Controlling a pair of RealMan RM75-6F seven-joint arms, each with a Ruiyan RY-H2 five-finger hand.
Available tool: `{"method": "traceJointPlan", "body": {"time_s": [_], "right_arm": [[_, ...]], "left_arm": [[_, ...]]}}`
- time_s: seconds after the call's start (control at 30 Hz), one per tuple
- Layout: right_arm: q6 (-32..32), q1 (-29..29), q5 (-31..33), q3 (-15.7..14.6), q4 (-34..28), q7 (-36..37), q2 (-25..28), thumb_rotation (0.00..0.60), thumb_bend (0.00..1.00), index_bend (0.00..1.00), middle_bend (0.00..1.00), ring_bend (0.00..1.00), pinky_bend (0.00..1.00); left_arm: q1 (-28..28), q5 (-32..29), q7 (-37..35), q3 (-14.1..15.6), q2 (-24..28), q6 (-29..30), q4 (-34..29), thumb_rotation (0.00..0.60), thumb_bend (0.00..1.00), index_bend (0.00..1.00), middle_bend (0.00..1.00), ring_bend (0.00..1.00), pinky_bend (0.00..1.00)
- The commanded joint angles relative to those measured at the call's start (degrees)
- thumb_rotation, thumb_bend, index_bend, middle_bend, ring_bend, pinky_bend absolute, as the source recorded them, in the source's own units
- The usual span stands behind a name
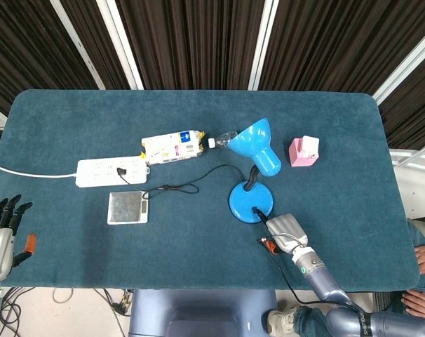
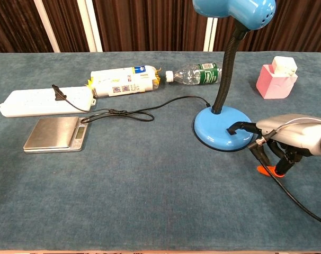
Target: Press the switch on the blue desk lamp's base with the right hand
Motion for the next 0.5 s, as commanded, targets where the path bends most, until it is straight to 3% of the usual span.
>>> {"method": "traceJointPlan", "body": {"time_s": [0.03, 0.5], "right_arm": [[0.4, 0.2, 0.2, -0.4, 0.0, -0.4, 0.0, 0.600, 0.42, 0.00, 0.61, 0.70, 0.92], [1.7, 0.7, 0.6, -3.0, 1.2, -1.1, -0.6, 0.600, 0.41, 0.00, 0.61, 0.70, 0.97]], "left_arm": [[0.0, 0.0, 0.0, 0.0, 0.0, 0.0, 0.1, 0.600, 0.47, 0.17, 0.04, 0.00, 0.00], [-0.1, -0.1, -0.1, 0.0, 0.0, -0.1, 0.1, 0.600, 0.47, 0.17, 0.04, 0.00, 0.00]]}}
